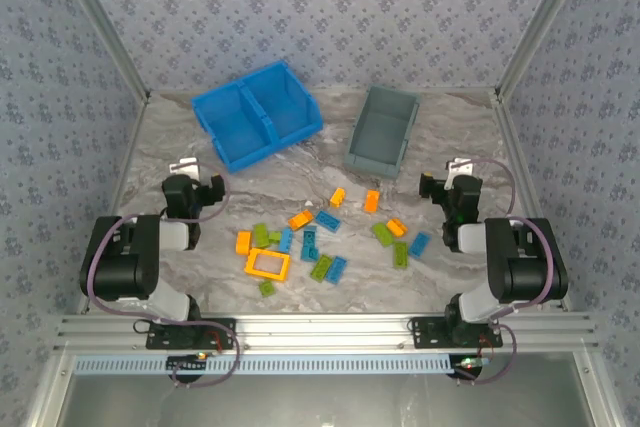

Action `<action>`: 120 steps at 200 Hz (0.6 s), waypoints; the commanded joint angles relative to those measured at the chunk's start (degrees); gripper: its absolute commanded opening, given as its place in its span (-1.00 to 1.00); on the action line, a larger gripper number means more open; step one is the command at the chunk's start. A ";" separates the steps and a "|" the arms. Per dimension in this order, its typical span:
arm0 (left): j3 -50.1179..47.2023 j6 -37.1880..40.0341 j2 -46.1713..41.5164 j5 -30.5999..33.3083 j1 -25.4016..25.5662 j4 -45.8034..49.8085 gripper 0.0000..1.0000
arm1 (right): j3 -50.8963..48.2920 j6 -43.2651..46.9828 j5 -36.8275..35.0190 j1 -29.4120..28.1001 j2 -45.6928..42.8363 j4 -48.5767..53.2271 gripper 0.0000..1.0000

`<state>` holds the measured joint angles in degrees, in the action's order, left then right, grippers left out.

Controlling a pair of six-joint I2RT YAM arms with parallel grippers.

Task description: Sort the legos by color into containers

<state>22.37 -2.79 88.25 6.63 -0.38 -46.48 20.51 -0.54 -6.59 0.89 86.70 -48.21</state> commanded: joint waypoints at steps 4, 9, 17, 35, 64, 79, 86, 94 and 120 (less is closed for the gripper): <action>1.18 0.70 -0.44 -1.07 -0.03 -0.28 0.99 | 1.24 0.71 0.31 0.35 0.54 0.66 1.00; 1.18 0.70 -0.44 -1.09 -0.06 -0.28 0.99 | 1.22 0.71 0.29 0.31 0.50 0.66 1.00; 1.14 0.68 -0.40 -1.09 -0.04 -0.28 0.99 | 1.20 0.71 0.35 0.34 0.50 0.66 1.00; 1.14 0.69 -0.44 -1.02 -0.06 -0.28 0.99 | 1.26 0.71 0.30 0.34 0.54 0.67 1.00; 1.17 0.68 -0.44 -1.08 -0.03 -0.28 0.99 | 1.24 0.71 0.33 0.32 0.54 0.66 1.00; 1.18 0.70 -0.40 -1.10 0.00 -0.28 0.99 | 1.20 0.69 0.29 0.35 0.50 0.70 1.00; 1.18 0.74 -0.44 -1.07 -0.05 -0.28 0.99 | 1.20 0.71 0.35 0.35 0.51 0.66 1.00; 1.18 0.64 -0.44 -1.08 -0.05 -0.28 0.99 | 1.20 0.71 0.33 0.34 0.51 0.66 1.00; 1.14 0.84 -1.83 -1.00 0.10 0.51 0.99 | 0.88 0.71 0.32 0.32 0.26 0.39 1.00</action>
<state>22.35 -2.79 88.25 6.63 -0.38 -46.48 20.51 -0.56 -6.59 0.89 86.70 -48.21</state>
